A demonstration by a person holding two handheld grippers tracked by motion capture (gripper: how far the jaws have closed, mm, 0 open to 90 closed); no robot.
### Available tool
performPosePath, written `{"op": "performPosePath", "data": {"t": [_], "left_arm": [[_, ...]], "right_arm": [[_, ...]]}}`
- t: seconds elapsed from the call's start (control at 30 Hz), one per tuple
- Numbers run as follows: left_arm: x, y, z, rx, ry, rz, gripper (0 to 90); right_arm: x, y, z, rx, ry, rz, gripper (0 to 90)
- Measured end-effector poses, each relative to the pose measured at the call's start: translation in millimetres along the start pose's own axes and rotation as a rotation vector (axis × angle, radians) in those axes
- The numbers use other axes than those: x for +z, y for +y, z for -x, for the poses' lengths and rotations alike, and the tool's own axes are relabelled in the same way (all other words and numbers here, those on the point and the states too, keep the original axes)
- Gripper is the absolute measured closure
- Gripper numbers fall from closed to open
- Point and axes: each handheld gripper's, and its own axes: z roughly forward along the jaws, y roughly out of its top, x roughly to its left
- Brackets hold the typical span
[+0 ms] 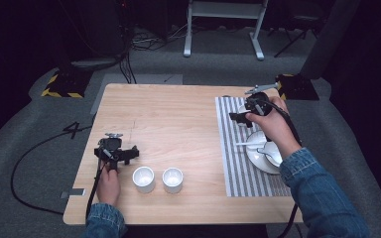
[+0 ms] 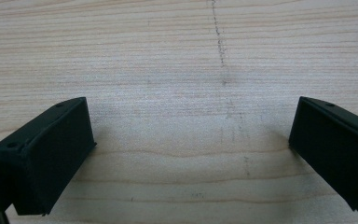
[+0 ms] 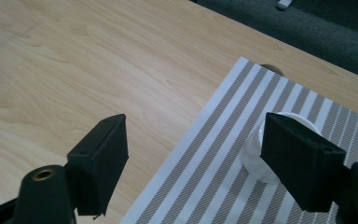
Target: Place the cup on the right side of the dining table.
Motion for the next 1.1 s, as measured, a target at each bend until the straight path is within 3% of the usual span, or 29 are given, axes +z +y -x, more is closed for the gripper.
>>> {"op": "performPosePath", "data": {"t": [0.27,0.4,0.63,0.83,1.1], "left_arm": [[0.0,0.0,0.0,0.000,0.000,0.000,0.1],[0.0,0.0,0.0,0.000,0.000,0.000,0.1],[0.0,0.0,0.0,0.000,0.000,0.000,0.1],[0.0,0.0,0.1,0.000,0.000,0.000,0.1],[0.0,0.0,0.0,0.000,0.000,0.000,0.1]], "right_arm": [[-17.2,-11.6,-24.6,-0.064,0.048,0.013,23.1],[-24.7,-18.6,-33.8,-0.115,0.043,0.013,23.1],[-38.5,-34.2,-46.7,-0.147,0.064,0.032,23.1],[-44.8,-45.1,-57.7,-0.211,0.061,0.018,23.1],[-46.2,-68.7,-69.4,-0.205,0.118,0.013,23.1]]}}
